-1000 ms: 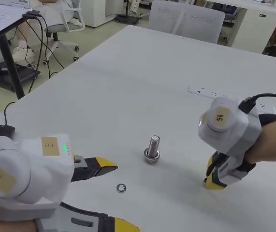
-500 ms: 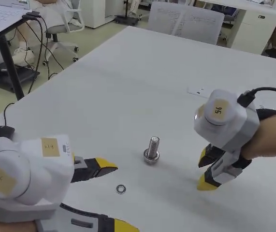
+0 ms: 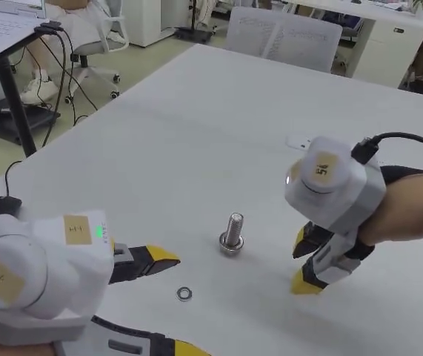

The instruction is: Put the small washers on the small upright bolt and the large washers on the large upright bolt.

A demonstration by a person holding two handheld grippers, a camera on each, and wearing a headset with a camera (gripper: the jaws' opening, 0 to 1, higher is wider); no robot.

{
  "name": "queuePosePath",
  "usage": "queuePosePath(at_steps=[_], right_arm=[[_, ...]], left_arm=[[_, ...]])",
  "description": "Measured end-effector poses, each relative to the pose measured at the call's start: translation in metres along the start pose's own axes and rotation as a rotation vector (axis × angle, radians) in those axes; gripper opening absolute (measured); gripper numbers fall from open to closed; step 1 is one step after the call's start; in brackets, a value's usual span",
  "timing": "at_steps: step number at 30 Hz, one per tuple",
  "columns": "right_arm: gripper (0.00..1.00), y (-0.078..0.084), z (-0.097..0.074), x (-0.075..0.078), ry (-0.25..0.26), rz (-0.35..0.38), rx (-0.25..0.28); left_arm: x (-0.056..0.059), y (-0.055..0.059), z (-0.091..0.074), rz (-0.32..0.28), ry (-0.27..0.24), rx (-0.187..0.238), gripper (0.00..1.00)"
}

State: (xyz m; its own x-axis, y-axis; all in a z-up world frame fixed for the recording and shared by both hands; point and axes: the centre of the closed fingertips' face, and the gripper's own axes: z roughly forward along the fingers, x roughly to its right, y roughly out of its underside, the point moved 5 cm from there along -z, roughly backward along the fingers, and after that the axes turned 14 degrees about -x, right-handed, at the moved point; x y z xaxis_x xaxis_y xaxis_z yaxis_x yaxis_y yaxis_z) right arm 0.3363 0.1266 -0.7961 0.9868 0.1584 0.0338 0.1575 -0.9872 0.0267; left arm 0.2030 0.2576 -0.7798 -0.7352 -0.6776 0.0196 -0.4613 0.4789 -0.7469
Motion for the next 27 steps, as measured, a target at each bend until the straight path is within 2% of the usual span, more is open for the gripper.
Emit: queuePosePath(at_steps=[14, 27], right_arm=[[0.34, -0.026, -0.004, -0.013, -0.007, -0.068, 0.007], [0.33, -0.057, -0.002, -0.030, -0.018, -0.155, 0.009]], left_arm=[[-0.001, 0.000, -0.001, 0.001, -0.004, 0.002, 0.66], [-0.002, 0.000, -0.001, 0.001, -0.008, 0.005, 0.66]])
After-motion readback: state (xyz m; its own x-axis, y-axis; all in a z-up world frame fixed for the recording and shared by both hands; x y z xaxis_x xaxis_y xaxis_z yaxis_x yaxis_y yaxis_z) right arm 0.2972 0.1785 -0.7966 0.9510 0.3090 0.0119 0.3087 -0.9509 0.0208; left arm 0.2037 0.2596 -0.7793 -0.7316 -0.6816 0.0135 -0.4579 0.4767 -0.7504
